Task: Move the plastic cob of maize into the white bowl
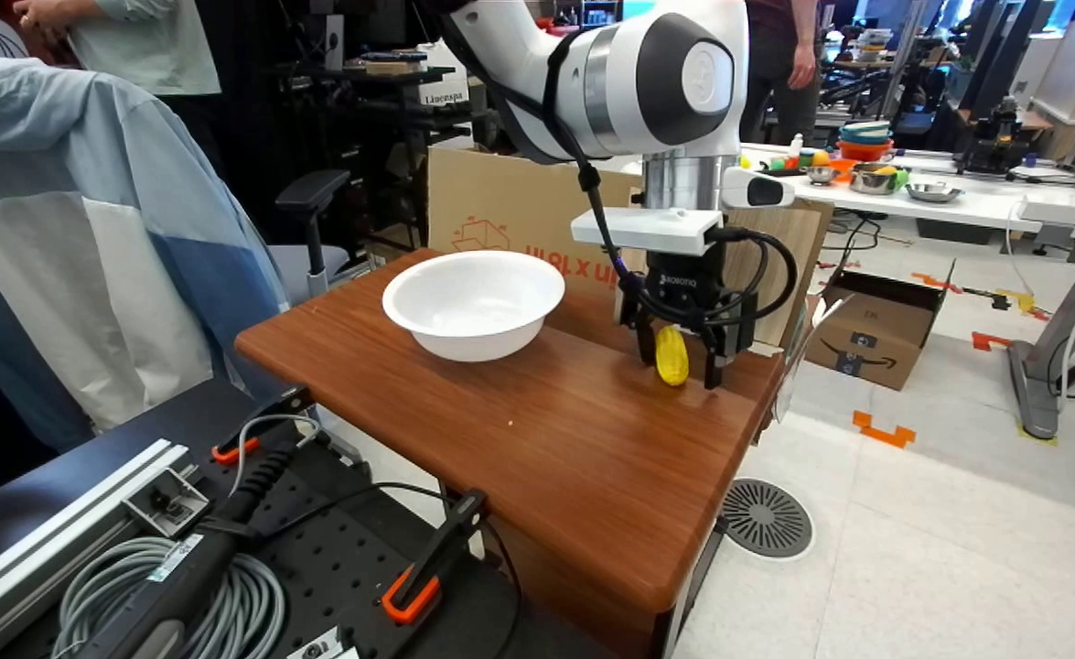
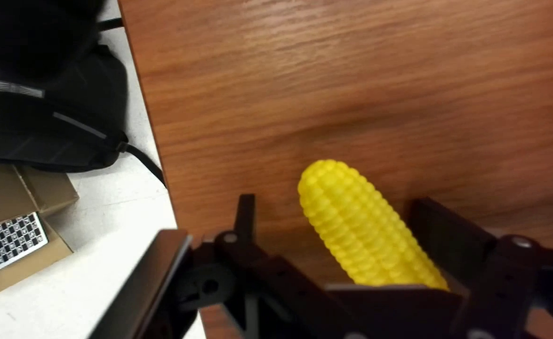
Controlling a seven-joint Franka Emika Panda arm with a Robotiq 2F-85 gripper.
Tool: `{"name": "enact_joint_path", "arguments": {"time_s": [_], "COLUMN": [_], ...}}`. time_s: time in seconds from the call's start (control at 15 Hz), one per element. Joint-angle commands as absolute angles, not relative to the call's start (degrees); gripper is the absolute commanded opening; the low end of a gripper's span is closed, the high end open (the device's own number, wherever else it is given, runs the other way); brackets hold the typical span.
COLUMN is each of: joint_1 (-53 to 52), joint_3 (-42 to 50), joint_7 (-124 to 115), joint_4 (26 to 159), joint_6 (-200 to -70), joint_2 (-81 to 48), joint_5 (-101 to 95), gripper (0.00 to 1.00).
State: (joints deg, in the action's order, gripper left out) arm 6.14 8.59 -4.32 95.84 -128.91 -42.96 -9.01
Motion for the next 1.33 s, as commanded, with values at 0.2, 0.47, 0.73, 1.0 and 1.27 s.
{"name": "enact_joint_path", "arguments": {"time_s": [0.2, 0.47, 0.73, 1.0, 1.27], "joint_1": [5.39, 6.05, 5.77, 4.91, 1.59], "joint_3": [9.30, 8.13, 6.74, 1.81, -1.31], "joint_7": [-3.68, -1.89, 0.15, 9.73, 10.34], "joint_4": [95.26, 101.60, 108.06, 113.12, 111.68], "joint_6": [-126.46, -128.80, -129.51, -128.01, -121.50], "joint_2": [-39.69, -28.54, -16.35, -7.69, -9.11], "joint_5": [-10.35, -9.47, -8.74, -2.11, -1.10], "gripper": [0.28, 0.09, 0.09, 0.09, 0.09]}}
